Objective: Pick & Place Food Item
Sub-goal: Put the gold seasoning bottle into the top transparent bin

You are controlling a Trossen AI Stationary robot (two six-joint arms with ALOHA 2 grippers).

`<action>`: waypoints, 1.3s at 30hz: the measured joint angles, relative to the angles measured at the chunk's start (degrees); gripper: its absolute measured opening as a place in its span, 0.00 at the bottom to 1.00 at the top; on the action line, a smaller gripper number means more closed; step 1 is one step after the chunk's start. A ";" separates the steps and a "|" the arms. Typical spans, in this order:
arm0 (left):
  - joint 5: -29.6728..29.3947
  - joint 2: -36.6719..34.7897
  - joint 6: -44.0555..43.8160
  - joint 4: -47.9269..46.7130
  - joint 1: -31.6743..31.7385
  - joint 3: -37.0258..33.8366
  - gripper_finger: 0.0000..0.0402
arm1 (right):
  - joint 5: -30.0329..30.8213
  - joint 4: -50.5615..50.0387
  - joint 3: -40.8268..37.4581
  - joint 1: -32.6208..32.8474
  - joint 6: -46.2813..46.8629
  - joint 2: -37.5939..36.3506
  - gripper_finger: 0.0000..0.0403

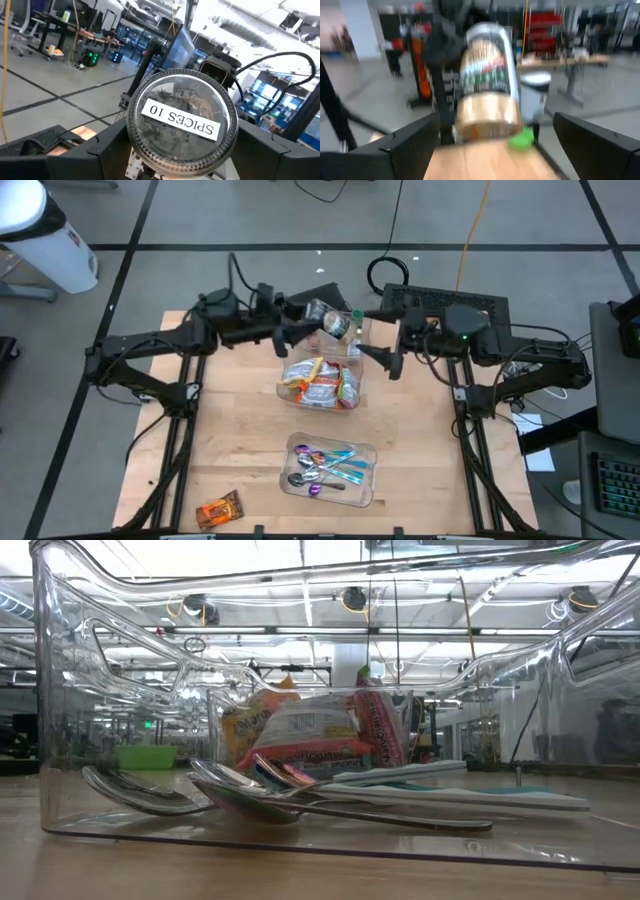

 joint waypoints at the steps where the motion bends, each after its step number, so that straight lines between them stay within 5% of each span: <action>1: 0.03 -0.68 -0.13 -0.23 0.36 0.00 0.69 | 0.00 1.92 0.00 0.00 0.00 0.07 0.95; 6: -0.11 -3.11 -3.25 0.01 1.98 0.04 0.69 | 0.15 9.34 0.03 0.00 -1.24 0.74 0.95; 16: 4.05 -3.41 -16.64 -0.43 5.83 0.04 0.69 | 13.74 20.93 -0.02 8.10 -30.24 5.59 0.94; 24: 4.37 -3.28 -21.36 -0.24 7.31 0.04 0.69 | 19.96 30.49 -0.02 9.55 -42.74 11.05 0.94; 39: 4.46 -2.41 -23.92 1.78 7.30 0.04 0.69 | 24.20 39.32 -0.02 5.76 -45.53 17.42 0.94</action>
